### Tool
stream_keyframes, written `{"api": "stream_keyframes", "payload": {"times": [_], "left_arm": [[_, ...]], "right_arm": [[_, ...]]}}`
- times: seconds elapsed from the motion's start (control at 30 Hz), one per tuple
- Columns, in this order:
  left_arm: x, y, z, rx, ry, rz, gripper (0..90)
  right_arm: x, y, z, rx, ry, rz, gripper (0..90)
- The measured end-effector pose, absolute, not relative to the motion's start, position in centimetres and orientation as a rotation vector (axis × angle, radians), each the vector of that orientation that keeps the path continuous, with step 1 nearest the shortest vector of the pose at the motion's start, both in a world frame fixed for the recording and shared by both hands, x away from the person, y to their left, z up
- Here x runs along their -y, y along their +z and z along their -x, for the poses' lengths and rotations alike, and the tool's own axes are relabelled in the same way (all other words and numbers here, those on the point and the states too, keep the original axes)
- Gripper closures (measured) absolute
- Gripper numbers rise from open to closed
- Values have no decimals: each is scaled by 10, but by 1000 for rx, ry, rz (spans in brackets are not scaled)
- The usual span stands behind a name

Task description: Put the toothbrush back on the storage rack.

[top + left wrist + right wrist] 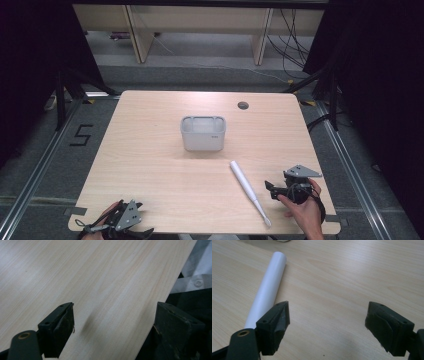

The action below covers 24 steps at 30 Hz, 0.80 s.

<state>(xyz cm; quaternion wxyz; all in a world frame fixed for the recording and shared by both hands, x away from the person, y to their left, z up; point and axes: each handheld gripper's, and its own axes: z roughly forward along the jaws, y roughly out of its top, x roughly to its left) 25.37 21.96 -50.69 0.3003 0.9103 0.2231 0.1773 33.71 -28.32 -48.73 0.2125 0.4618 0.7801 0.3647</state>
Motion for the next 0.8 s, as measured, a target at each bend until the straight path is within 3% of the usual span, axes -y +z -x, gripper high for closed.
{"api": "stream_keyframes", "payload": {"times": [0.33, 0.8], "left_arm": [[-219, -507, -253, -602, 459, -2414, 159], [-220, -507, -254, -594, 470, -2415, 159]], "right_arm": [[276, -483, -334, -2170, 1040, -1283, 234], [251, -468, -321, -2221, 1140, -1117, 662]]}}
